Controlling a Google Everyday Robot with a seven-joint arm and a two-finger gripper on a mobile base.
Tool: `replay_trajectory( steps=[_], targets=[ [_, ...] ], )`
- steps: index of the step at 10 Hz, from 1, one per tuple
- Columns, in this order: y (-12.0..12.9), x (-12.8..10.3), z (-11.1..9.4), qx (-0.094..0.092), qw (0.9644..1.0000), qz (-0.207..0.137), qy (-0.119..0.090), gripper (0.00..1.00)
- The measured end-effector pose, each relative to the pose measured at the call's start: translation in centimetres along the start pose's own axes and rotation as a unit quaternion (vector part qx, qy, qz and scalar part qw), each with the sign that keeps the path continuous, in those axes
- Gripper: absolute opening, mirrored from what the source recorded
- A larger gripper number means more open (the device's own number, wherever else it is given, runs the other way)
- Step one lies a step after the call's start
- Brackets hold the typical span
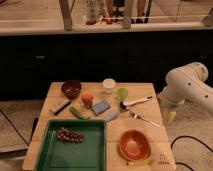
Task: Place fork in tray
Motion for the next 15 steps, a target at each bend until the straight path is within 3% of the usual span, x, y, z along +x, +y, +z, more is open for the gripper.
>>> replay_trajectory(
  steps=[3,6,15],
  targets=[
    [-0.1,0.0,0.3,0.001,1.0000,0.002,-0.002,0.80],
    [-0.6,-0.9,3.4,0.002,0.9999,0.008,-0.013,0.80],
    [-1.8,-1.9,7.6,-0.003,0.9995,0.008,-0.030,0.80]
  ],
)
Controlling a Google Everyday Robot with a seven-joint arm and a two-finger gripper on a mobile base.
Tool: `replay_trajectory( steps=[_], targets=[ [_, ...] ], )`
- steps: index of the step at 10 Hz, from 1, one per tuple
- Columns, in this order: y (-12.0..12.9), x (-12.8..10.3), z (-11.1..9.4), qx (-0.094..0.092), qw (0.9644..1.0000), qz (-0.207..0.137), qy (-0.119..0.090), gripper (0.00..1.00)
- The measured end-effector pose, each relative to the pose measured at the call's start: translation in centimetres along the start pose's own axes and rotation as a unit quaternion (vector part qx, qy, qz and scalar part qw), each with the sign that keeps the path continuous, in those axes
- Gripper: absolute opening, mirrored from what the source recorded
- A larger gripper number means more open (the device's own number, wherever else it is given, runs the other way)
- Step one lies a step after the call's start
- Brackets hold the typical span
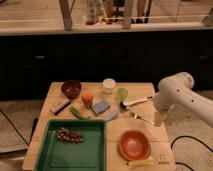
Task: Place fork in tray
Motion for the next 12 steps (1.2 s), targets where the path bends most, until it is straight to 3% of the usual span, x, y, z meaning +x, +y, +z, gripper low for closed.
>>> replay_trajectory(
  steps=[12],
  targets=[
    [-1.7,0.5,6.5,-0.019,0.9994,0.022,-0.017,0.80]
  ],
)
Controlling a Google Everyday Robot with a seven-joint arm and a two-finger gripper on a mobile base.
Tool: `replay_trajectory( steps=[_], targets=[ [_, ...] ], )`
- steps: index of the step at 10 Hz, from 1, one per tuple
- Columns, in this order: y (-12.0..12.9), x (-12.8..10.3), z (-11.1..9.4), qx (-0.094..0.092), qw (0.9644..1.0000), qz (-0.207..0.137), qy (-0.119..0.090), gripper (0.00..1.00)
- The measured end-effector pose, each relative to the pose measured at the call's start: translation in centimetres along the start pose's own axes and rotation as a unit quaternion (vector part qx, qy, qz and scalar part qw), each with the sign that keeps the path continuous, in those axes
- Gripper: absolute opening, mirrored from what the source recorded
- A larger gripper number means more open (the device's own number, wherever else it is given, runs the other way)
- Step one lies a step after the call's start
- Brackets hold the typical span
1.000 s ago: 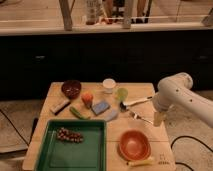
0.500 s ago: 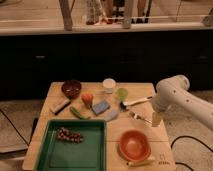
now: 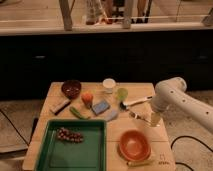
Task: Place fork in tray
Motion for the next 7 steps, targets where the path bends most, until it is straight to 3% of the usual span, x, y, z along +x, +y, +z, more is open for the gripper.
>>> replay_trajectory(
  steps=[7],
  targets=[
    [-0.5,0.6,2.9,-0.008,0.9994,0.032,-0.004,0.80]
  ],
)
